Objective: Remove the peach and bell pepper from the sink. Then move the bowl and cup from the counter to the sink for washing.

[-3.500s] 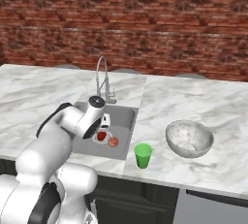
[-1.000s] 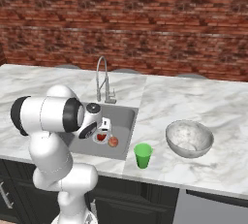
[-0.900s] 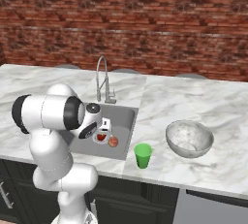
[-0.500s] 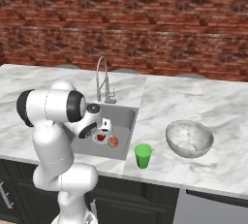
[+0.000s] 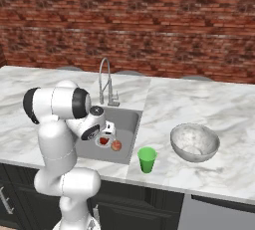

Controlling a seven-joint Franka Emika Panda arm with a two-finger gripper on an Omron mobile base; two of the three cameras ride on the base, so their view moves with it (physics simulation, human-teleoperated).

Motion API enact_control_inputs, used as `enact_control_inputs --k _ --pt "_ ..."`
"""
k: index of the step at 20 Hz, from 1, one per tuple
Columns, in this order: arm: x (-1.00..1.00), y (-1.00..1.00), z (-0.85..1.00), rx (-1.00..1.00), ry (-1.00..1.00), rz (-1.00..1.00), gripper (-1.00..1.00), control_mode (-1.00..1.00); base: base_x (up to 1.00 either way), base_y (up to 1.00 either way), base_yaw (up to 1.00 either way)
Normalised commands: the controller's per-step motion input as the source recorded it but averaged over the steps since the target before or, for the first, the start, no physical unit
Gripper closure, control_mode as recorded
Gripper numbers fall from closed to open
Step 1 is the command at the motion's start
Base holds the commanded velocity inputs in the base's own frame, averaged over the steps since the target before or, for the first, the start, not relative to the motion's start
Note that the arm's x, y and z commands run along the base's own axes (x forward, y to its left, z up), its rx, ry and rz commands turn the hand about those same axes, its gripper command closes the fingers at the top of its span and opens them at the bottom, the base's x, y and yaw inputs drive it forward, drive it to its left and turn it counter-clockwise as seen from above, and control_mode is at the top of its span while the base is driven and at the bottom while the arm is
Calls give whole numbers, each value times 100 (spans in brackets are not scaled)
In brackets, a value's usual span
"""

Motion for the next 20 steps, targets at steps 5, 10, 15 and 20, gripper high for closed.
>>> enact_control_inputs --k 5,10,15,20 --pt "16 0 -17 0 3 -1 -100 -100 0 0 0" --pt "18 0 -15 -1 1 -1 -100 -100 0 0 0" --pt "22 1 -12 0 0 0 -100 -100 0 0 0" --pt "19 3 -16 0 0 -1 -100 -100 0 0 0"
